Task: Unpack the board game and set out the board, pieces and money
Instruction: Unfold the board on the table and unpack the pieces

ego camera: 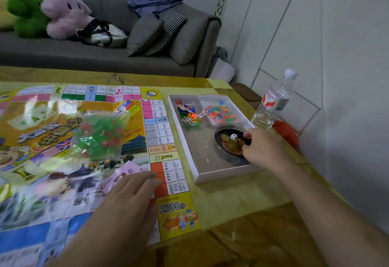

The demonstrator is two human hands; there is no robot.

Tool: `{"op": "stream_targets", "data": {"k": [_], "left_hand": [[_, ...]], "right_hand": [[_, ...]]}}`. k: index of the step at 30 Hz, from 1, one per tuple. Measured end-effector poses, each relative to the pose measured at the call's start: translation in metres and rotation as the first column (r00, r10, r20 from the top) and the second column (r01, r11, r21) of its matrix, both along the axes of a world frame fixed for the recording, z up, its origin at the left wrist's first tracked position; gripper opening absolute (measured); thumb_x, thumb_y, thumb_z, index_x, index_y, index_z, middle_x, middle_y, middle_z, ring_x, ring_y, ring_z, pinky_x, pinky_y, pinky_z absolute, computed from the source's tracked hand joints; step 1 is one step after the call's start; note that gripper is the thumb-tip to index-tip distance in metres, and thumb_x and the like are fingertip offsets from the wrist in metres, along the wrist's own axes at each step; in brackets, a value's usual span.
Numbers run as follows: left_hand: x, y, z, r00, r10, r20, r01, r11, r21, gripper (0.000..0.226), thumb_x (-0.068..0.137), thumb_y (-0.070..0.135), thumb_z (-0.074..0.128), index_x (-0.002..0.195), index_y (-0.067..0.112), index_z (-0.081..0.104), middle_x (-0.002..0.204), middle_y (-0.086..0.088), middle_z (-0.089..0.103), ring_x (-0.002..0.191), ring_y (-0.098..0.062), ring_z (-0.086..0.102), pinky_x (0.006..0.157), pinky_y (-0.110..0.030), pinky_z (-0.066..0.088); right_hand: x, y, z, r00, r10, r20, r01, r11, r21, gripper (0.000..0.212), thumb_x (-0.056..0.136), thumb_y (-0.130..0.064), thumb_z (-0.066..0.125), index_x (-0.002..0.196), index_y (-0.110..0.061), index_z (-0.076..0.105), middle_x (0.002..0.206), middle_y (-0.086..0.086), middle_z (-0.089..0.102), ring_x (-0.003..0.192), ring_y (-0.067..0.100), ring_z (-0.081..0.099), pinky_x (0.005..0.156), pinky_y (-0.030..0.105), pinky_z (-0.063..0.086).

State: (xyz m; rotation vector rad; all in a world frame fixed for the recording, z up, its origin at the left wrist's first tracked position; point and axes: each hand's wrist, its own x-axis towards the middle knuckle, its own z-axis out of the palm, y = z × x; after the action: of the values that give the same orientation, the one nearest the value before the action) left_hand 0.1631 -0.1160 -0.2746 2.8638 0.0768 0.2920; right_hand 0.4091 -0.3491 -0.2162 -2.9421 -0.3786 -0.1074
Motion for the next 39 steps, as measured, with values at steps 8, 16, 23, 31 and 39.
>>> {"op": "stream_targets", "data": {"k": [8,16,23,31,39], "left_hand": [[0.092,-0.077,0.047,0.984,-0.067,0.166,0.097,0.978,-0.183,0.035,0.103,0.024,0.048,0.138,0.025,0.054,0.137,0.008,0.050,0.126,-0.015,0.042,0.108,-0.036,0.043],[0.160,-0.103,0.034,0.996,-0.037,-0.075,0.045,0.992,0.116,0.040,0.106,0.040,0.026,0.118,0.022,0.060,0.126,0.002,0.057,0.119,-0.025,0.040,0.106,-0.044,0.034],[0.165,-0.104,0.031,0.997,-0.023,-0.073,0.028,0.997,0.067,0.041,0.104,0.042,0.025,0.116,0.023,0.059,0.125,0.004,0.059,0.119,-0.024,0.039,0.104,-0.044,0.034],[0.160,-0.096,0.019,0.998,-0.064,-0.001,0.064,0.997,0.051,0.044,0.107,0.045,0.024,0.133,0.027,0.054,0.143,0.011,0.053,0.130,-0.021,0.034,0.107,-0.042,0.029],[0.156,-0.095,0.016,0.988,0.000,0.153,0.013,0.996,-0.087,0.035,0.102,0.041,0.043,0.132,0.023,0.049,0.138,0.004,0.052,0.127,-0.018,0.044,0.106,-0.036,0.037]], "right_hand": [[0.005,-0.005,0.013,0.998,0.044,-0.035,-0.045,0.998,-0.041,0.041,0.079,-0.016,0.070,0.120,-0.021,0.072,0.118,0.009,0.067,0.109,0.030,0.061,0.087,0.038,0.055],[0.025,-0.018,0.002,1.000,0.016,0.024,-0.018,0.997,0.079,0.018,0.078,-0.009,0.071,0.096,-0.013,0.071,0.097,0.008,0.067,0.085,0.028,0.065,0.067,0.036,0.058],[0.034,-0.018,-0.008,0.994,-0.012,0.106,0.008,0.999,0.044,0.018,0.087,-0.019,0.077,0.093,-0.012,0.061,0.096,0.007,0.062,0.081,0.028,0.060,0.056,0.030,0.040],[0.026,-0.007,-0.003,0.985,-0.057,0.161,0.054,0.998,0.021,0.019,0.083,-0.008,0.072,0.080,-0.011,0.054,0.083,0.008,0.058,0.070,0.030,0.058,0.050,0.029,0.036],[0.037,-0.015,-0.001,0.978,-0.044,0.205,0.014,0.989,0.144,0.012,0.078,-0.001,0.070,0.088,-0.004,0.075,0.079,0.014,0.068,0.069,0.029,0.063,0.061,0.036,0.059]]}}
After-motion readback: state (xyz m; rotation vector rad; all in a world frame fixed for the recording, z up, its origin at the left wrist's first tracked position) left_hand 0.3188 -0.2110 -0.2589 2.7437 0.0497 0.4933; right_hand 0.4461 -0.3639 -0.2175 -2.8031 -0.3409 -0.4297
